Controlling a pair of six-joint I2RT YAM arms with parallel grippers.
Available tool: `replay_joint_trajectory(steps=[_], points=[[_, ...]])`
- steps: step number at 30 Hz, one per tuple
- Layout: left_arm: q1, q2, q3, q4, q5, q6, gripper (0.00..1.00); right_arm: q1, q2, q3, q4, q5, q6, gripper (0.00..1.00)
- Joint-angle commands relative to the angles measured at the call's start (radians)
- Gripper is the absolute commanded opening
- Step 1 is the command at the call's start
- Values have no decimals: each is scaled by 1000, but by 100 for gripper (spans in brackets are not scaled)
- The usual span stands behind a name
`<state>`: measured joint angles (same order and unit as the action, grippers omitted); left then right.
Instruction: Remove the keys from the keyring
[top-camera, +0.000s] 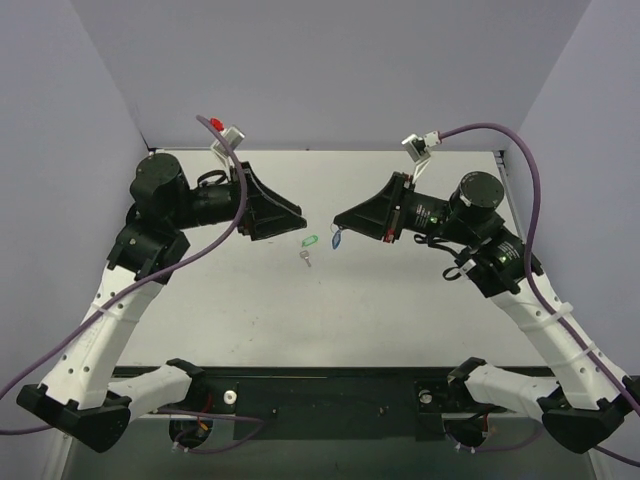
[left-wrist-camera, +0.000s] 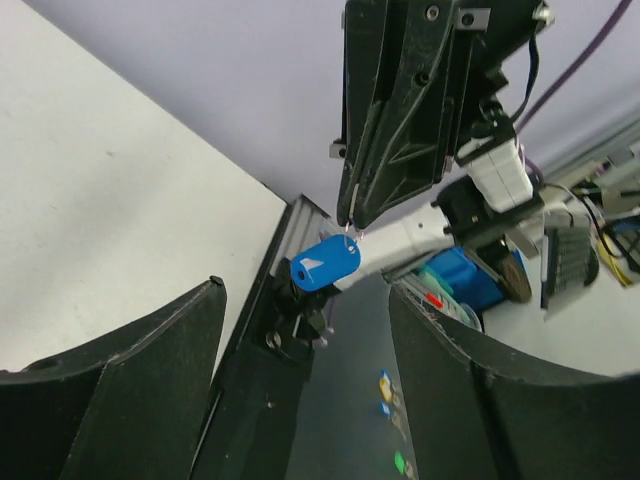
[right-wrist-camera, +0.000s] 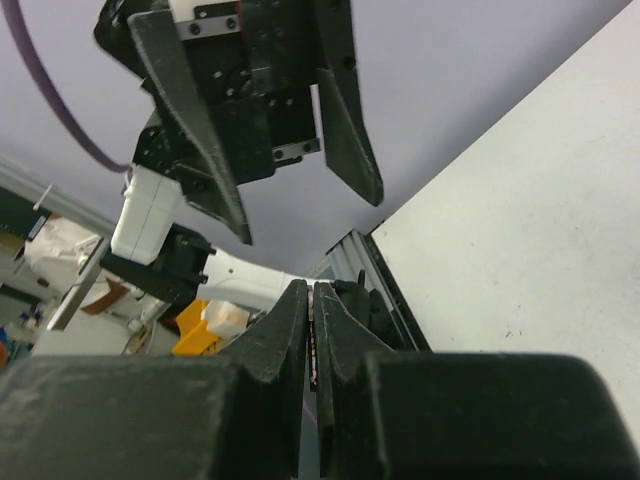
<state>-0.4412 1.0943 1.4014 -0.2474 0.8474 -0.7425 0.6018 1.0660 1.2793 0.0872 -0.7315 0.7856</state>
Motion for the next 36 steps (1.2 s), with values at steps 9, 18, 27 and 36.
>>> replay_joint_trajectory(steps=[9,18,27,36], points=[[12,27,-128,395,286,-144,66,-7,31,61,-14,-177,-34,0],[-42,61,-131,421,266,-143,65,-5,60,68,13,-175,-16,0],[-112,93,-117,370,234,-78,61,-5,61,63,22,-169,-9,0],[-159,130,-84,315,209,-31,45,-2,66,58,39,-166,1,0]])
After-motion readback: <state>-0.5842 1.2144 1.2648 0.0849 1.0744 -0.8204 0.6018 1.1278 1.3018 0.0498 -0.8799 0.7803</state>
